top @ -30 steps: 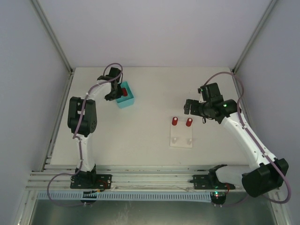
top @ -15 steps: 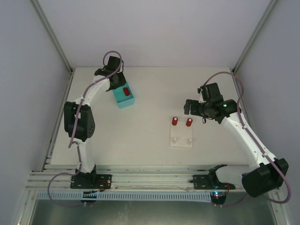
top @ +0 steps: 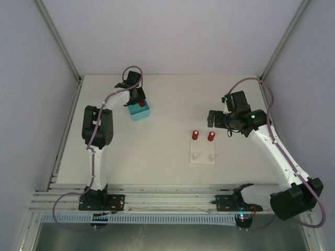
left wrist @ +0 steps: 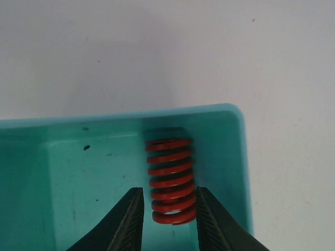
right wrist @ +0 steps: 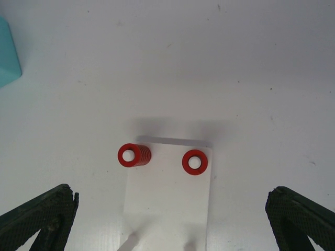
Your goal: Install the large spring
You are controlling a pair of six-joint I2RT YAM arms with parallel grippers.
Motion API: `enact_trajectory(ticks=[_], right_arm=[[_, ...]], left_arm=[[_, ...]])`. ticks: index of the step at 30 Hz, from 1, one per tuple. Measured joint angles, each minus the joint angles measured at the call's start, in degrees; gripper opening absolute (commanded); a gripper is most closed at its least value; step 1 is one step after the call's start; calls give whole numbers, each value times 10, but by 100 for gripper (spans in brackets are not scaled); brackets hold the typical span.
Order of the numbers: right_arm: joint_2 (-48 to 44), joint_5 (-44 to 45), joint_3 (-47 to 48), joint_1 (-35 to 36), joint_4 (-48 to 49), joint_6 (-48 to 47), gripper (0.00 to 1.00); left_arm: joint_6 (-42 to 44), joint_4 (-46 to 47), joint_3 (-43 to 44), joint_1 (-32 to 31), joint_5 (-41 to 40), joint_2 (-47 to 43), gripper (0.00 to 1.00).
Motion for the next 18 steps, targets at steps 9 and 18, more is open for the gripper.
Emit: enact_trajectory(ticks=[9,18], right_arm=[[0,17,16,0,-21,-9,99],[2,21,22,0,-32,-11,99]], left_arm=[[1,23,1,0,22,47,36],[0,38,5,0,11,68,40]])
